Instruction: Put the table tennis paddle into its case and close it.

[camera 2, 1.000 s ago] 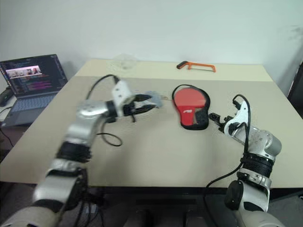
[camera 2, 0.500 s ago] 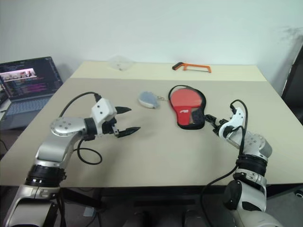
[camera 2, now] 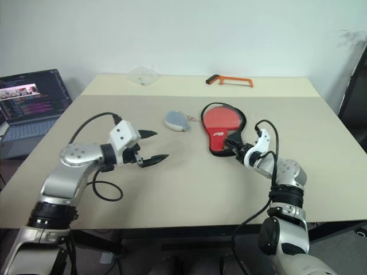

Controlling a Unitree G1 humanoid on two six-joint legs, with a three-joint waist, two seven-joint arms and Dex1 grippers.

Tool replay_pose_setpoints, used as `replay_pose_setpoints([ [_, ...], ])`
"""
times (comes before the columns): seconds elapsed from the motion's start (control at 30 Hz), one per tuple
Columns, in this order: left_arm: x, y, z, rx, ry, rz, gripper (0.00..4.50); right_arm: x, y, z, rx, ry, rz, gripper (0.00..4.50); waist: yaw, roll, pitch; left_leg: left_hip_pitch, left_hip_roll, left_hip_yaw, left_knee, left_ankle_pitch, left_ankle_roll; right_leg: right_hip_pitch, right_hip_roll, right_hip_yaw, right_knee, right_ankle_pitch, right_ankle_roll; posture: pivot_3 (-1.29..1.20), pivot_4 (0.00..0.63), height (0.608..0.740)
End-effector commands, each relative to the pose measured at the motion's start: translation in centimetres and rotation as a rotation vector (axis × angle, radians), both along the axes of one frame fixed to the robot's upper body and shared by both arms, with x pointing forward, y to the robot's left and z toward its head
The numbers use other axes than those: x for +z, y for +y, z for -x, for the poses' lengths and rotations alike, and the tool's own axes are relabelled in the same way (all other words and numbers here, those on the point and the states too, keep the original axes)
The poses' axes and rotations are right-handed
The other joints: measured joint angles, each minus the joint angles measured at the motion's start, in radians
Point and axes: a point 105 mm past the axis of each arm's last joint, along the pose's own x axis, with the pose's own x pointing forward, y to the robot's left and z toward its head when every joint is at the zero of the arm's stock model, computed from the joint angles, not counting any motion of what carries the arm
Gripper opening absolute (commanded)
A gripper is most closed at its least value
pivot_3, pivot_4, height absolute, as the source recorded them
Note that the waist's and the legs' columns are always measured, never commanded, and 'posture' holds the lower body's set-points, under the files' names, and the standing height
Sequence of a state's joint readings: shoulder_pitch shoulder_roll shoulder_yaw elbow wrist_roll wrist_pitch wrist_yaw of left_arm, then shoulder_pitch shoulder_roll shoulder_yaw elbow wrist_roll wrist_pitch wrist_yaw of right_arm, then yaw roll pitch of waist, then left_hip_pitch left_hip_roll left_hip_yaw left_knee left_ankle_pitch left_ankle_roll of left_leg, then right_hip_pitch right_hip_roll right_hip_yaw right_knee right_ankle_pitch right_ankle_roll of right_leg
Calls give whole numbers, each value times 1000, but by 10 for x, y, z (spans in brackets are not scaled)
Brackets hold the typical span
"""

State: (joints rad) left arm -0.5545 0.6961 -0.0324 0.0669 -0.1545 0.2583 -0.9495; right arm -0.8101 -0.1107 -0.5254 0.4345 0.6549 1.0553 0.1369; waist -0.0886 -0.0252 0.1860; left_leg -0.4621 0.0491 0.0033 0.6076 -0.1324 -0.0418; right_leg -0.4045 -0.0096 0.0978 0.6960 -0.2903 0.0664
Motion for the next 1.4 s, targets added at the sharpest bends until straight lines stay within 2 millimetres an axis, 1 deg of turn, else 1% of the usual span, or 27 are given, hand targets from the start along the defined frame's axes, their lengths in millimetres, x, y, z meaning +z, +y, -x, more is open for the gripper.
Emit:
replay_pose_setpoints([
  [0.03, 15, -4, 3, -18, -67, -7, 4484, 9, 1, -8, -22, -34, 13, 4320, 0, 0, 0, 0, 0, 0, 0, 0, 0, 0, 0, 0, 0, 0, 0, 0, 150, 740],
  [0.1, 15, -5, 2, -20, -69, -7, 4500, 5, -4, -11, -50, -19, 31, 3881, 0, 0, 0, 0, 0, 0, 0, 0, 0, 0, 0, 0, 0, 0, 0, 0, 150, 740],
  [0.33, 15, -7, 1, -24, -76, -5, 4500, -2, -11, -11, -76, 1, 56, 1336, 0, 0, 0, 0, 0, 0, 0, 0, 0, 0, 0, 0, 0, 0, 0, 0, 150, 740],
  [0.4, 16, -7, 1, -25, -78, -4, 4500, -4, -12, -10, -77, 5, 62, 656, 0, 0, 0, 0, 0, 0, 0, 0, 0, 0, 0, 0, 0, 0, 0, 0, 150, 740],
  [0.47, 16, -8, 0, -29, -81, -8, 4500, -4, -12, -9, -72, 6, 68, 72, 1, 0, 0, 0, 0, 0, 0, 0, 0, 0, 0, 0, 0, 0, 0, 0, 150, 740],
  [0.53, 16, -8, -1, -30, -82, -8, 4500, -3, -13, -7, -64, 7, 78, 26, 2, 0, 0, 0, 0, 0, 0, 0, 0, 0, 0, 0, 0, 0, 0, 0, 150, 740],
  [0.67, 16, -8, -2, -35, -84, -16, 4500, -1, -8, 14, 43, 17, 120, 26, 6, 0, 0, -1, 0, 0, -1, 0, 0, 0, 0, 0, -1, 0, 0, 0, 150, 740],
  [0.73, 16, -7, -1, -36, -82, -21, 4500, -4, -2, 32, 119, 34, 150, 26, 7, 0, 0, -2, 0, -1, -2, 0, 0, 0, 0, -1, -2, -1, -1, 0, 150, 740],
  [0.77, 16, -6, -1, -37, -79, -23, 4500, -7, 2, 45, 171, 44, 164, 26, 8, 0, 0, -2, 0, -1, -3, 0, 0, 0, 0, -1, -3, -1, -1, 0, 150, 740],
  [0.9, 13, -1, -1, -37, -68, -47, 4500, -23, 17, 104, 384, 81, 220, 26, 8, 0, 0, -3, 0, -1, -7, 0, 0, -1, 0, -2, -7, -1, -2, 0, 150, 740],
  [0.97, 13, 0, -1, -38, -66, -51, 4500, -28, 21, 120, 424, 81, 230, 26, 8, 0, 0, -3, 0, -1, -9, 0, 0, -1, -1, -2, -8, -1, -2, 0, 150, 740],
  [1.0, 13, 0, -2, -41, -63, -55, 4500, -32, 22, 131, 446, 79, 233, 26, 6, 0, 0, -3, 0, -1, -9, 0, 0, -1, -1, -2, -8, -1, -2, 0, 150, 740],
  [1.1, 11, -1, -3, -52, -57, -68, 4500, -44, 21, 158, 468, 98, 250, 26, 7, -1, -1, -2, 0, -2, -10, 0, 0, -1, -1, -3, -8, -2, -3, 0, 150, 740],
  [1.23, 11, -2, -5, -60, -56, -70, 4500, -49, 23, 179, 472, 111, 235, 26, 6, -4, -3, -2, 0, -2, -10, 0, 0, 0, -1, -3, -9, -2, -3, 0, 150, 740],
  [1.4, 10, -2, -6, -66, -52, -77, 4500, -53, 28, 199, 478, 137, 195, 26, 6, -6, -4, -2, 1, -2, -11, 0, 0, 0, -1, -3, -9, -2, -3, 0, 150, 740],
])
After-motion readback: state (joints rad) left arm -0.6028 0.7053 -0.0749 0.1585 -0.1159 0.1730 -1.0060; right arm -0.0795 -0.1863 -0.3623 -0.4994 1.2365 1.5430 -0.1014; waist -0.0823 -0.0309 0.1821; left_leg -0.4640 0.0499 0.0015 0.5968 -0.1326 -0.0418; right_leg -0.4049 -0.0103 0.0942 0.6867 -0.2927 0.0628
